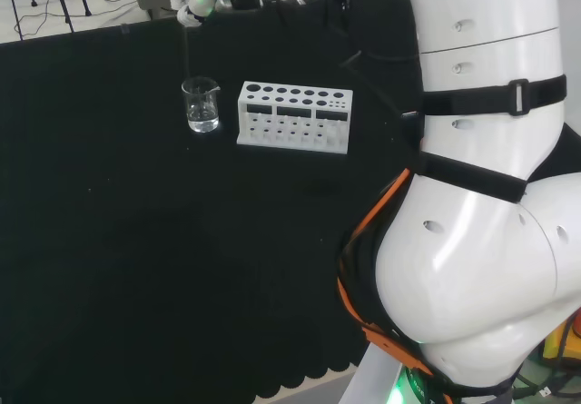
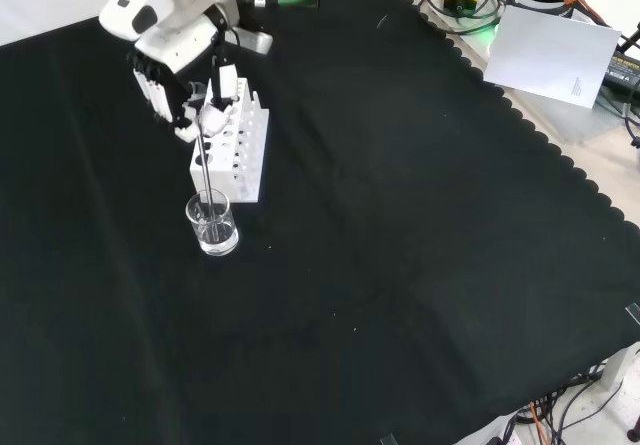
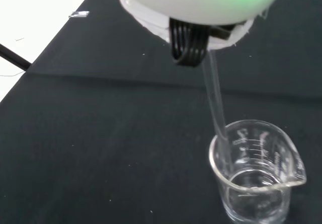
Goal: Stir in the beaker to the left of the white test tube rack with the glass rod.
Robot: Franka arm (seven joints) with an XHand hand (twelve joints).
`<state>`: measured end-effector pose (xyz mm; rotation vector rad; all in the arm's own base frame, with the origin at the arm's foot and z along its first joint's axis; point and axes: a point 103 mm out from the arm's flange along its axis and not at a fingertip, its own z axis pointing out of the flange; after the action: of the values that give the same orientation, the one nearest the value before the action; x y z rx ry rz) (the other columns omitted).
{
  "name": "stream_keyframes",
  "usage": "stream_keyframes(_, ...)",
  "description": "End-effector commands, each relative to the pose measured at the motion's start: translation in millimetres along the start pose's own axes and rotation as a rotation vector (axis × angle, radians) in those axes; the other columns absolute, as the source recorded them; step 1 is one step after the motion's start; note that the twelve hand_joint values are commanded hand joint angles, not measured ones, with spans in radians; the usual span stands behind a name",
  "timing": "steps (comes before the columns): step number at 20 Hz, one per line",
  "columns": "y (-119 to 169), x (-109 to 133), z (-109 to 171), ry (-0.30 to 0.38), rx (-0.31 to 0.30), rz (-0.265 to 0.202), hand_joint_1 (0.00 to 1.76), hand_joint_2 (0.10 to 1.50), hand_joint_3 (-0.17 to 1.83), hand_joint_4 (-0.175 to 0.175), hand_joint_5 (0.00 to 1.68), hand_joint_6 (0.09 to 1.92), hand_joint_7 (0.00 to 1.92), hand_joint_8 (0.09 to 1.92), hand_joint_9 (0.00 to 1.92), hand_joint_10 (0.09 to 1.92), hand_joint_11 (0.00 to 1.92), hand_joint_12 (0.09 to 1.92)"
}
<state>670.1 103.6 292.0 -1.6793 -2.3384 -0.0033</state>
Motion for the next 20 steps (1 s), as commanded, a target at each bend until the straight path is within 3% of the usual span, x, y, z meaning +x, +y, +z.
stream_keyframes(1,12,2,9,0.006,0.021,-0.002,1.33,0.56,0.81,-0.175,1.35,0.32,1.35,0.87,1.84,0.74,1.44,0.98)
stream_keyframes(11,-14,-38,-7,0.001,0.008,0.071,1.33,0.56,0.81,-0.175,1.35,0.32,1.35,0.87,1.84,0.74,1.44,0.98)
stream_keyframes(15,-21,-32,-9,-0.005,0.01,0.067,1.33,0.56,0.81,-0.175,1.35,0.32,1.35,0.87,1.84,0.74,1.44,0.98)
stream_keyframes(20,-18,-7,-7,-0.01,0.01,0.033,1.33,0.56,0.81,-0.175,1.35,0.32,1.35,0.87,1.84,0.74,1.44,0.98)
